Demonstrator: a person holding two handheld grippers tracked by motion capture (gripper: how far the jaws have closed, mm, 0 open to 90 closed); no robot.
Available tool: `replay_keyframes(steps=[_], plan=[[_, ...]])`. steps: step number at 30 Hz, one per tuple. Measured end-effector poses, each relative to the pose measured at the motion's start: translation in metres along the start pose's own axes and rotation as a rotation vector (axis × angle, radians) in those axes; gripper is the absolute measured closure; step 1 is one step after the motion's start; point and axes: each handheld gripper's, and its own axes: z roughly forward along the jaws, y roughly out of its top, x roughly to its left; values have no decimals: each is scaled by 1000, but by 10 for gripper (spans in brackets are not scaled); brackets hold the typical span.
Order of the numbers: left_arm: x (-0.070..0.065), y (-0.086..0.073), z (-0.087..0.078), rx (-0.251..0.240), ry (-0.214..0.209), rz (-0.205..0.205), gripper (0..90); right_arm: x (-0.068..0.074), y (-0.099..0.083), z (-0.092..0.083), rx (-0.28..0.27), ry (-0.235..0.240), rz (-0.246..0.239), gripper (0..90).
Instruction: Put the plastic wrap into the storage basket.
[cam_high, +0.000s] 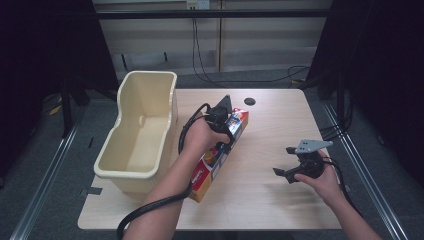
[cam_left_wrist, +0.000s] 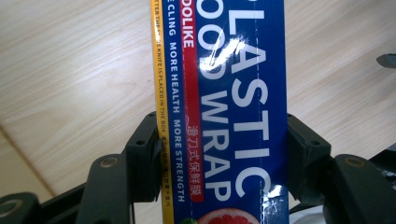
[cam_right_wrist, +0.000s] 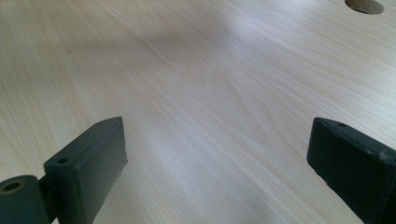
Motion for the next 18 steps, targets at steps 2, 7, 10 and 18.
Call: replay_keyframes(steps=[2, 7, 10, 18], plan=[[1, 0, -6, 5, 12, -1, 406, 0, 0, 0, -1, -2, 2, 40], [9, -3, -19, 4, -5, -15, 406, 1, 0, 1, 2, 9, 0, 21], [11, -3, -25, 0, -2, -23, 407, 1, 0, 1, 5, 16, -2, 13], [19, -6, -46, -11, -1, -51, 407, 2, 0, 2, 12, 24, 6, 13]])
